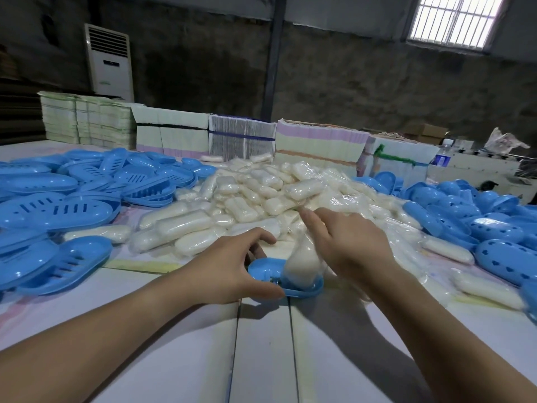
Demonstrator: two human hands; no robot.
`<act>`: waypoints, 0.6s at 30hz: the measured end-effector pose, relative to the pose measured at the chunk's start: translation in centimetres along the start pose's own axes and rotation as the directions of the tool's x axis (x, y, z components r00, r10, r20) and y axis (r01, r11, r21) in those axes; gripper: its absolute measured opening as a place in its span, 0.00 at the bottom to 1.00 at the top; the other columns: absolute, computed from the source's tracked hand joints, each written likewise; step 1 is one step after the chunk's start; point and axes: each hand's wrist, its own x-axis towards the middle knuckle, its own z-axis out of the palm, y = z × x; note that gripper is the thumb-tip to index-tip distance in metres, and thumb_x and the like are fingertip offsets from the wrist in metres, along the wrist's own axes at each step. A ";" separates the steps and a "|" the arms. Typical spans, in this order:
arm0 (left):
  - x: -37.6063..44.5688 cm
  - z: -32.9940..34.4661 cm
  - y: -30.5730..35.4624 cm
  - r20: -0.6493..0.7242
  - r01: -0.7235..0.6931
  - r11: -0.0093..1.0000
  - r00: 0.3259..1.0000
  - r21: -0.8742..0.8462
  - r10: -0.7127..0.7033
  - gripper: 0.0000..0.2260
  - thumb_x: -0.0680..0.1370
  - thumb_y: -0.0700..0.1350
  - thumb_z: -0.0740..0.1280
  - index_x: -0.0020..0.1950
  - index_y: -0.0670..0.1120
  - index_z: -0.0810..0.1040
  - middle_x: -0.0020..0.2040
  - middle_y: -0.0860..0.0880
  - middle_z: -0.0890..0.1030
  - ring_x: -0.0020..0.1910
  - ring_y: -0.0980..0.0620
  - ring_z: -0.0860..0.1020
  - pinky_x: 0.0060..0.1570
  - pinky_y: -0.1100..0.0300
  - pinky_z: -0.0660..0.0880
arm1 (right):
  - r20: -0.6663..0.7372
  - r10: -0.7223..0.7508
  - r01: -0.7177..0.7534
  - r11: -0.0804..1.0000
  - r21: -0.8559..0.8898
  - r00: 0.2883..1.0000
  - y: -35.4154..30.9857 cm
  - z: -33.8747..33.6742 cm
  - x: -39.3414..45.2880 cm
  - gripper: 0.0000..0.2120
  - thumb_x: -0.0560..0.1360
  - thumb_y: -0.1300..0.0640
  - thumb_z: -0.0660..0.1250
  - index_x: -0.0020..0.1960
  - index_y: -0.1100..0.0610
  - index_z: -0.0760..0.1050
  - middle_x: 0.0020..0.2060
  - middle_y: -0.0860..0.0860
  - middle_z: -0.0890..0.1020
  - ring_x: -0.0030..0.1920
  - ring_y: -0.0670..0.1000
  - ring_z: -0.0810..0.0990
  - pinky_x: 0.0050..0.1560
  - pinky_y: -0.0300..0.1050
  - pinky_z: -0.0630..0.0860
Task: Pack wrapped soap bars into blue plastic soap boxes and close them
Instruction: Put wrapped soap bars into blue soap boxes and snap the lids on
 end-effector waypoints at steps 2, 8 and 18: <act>0.0 0.0 0.0 -0.003 0.003 1.000 1.000 -0.001 -0.003 0.32 0.60 0.60 0.80 0.62 0.64 0.73 0.49 0.62 0.79 0.41 0.62 0.79 0.39 0.70 0.73 | 0.066 -0.007 0.010 0.999 -0.044 0.998 0.3 -0.1 -0.2 0.18 0.81 0.42 0.46 0.54 0.47 0.72 0.46 0.52 0.81 0.48 0.58 0.75 0.40 0.49 0.65; 0.0 0.1 0.3 -0.014 0.010 1.000 1.000 0.029 -0.010 0.36 0.56 0.65 0.76 0.63 0.66 0.71 0.49 0.65 0.78 0.41 0.61 0.79 0.38 0.68 0.75 | 0.236 0.031 -0.027 0.999 -0.019 0.971 -0.4 0.2 -0.7 0.14 0.81 0.46 0.47 0.54 0.51 0.69 0.52 0.58 0.79 0.49 0.61 0.74 0.44 0.50 0.67; -0.2 -0.4 0.4 -0.009 -0.002 0.999 1.000 0.033 0.002 0.34 0.59 0.64 0.77 0.63 0.65 0.71 0.50 0.67 0.78 0.44 0.65 0.78 0.39 0.72 0.73 | 0.441 -0.172 0.101 0.978 0.180 0.881 -0.2 -1.5 -1.0 0.15 0.81 0.45 0.55 0.53 0.53 0.75 0.42 0.53 0.80 0.46 0.53 0.76 0.47 0.49 0.72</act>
